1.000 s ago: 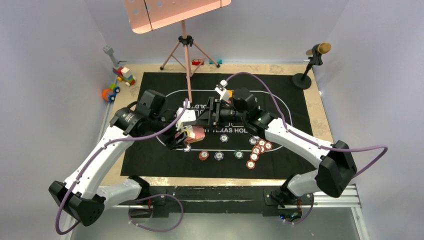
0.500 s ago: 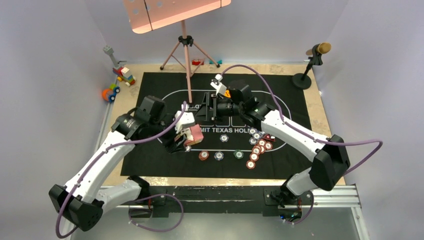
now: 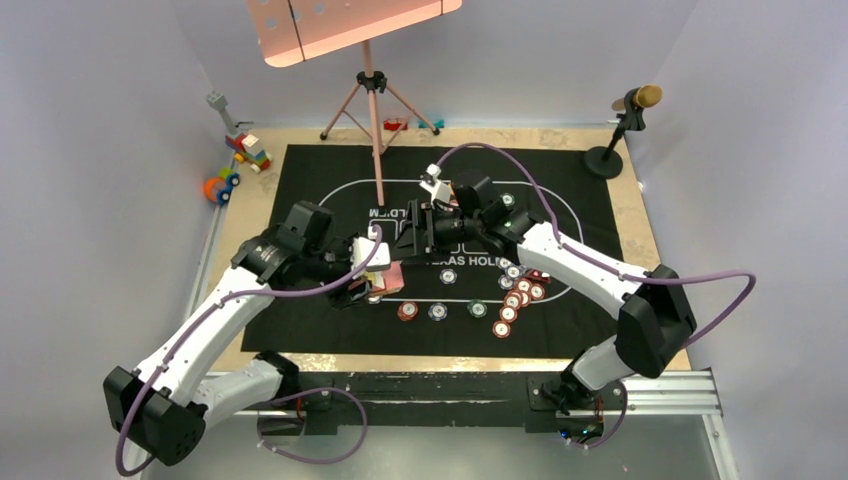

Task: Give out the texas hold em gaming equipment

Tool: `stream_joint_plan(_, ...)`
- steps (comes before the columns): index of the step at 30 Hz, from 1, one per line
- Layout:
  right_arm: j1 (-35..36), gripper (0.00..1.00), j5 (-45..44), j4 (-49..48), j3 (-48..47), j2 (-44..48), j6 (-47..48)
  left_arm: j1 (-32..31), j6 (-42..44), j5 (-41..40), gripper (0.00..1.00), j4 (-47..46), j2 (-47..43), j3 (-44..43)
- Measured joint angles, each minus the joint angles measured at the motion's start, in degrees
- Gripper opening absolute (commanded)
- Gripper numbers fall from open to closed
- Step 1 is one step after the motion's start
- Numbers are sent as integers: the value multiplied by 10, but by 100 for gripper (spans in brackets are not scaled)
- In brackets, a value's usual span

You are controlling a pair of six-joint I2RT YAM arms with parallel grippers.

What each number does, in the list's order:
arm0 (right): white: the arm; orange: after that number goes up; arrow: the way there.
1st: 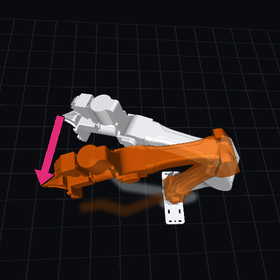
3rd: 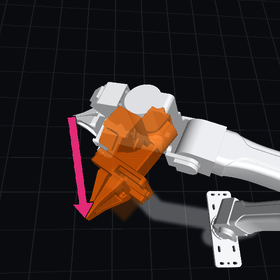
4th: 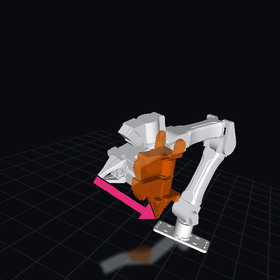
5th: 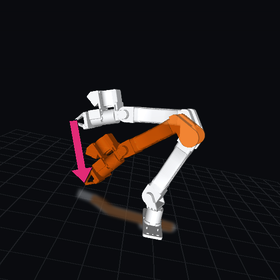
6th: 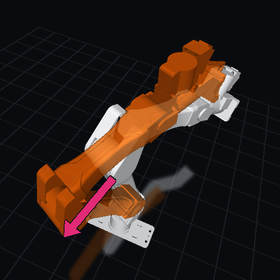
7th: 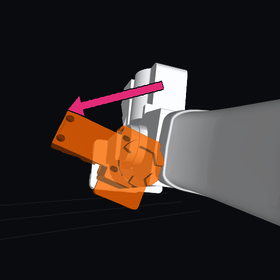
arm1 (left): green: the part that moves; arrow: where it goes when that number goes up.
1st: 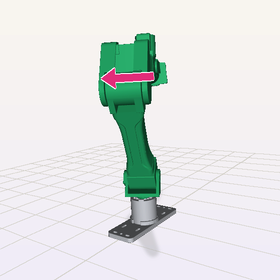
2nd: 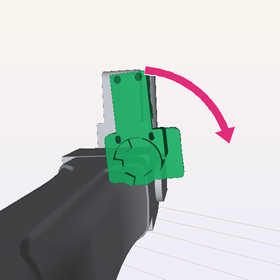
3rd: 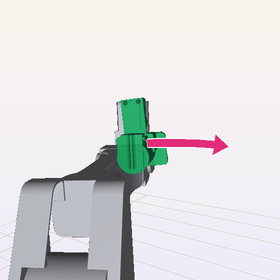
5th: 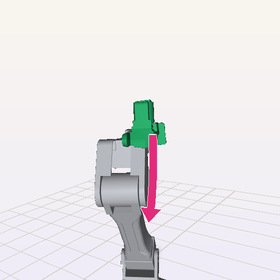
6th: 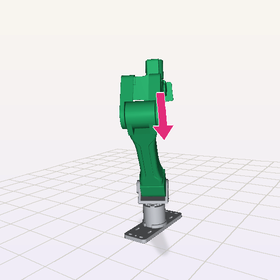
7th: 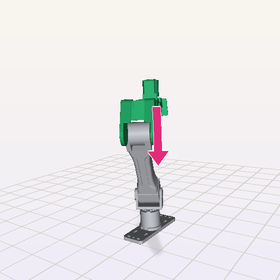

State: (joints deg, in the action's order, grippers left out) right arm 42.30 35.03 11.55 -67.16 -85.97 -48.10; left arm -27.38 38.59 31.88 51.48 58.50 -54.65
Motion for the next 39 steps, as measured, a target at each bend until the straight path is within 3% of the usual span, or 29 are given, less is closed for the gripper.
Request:
stream_joint_plan(14, -3, 67, 5, -39, 56, 6, -1, 0, 61, 12, 10, 17, 63, -70)
stream_joint_plan(24, -3, 60, 11, -139, 85, 6, -54, 4, 61, 24, 10, 32, 64, -85)
stream_joint_plan(39, -39, 43, 21, -165, 131, 52, -74, 4, 55, 26, 10, 42, 75, -101)
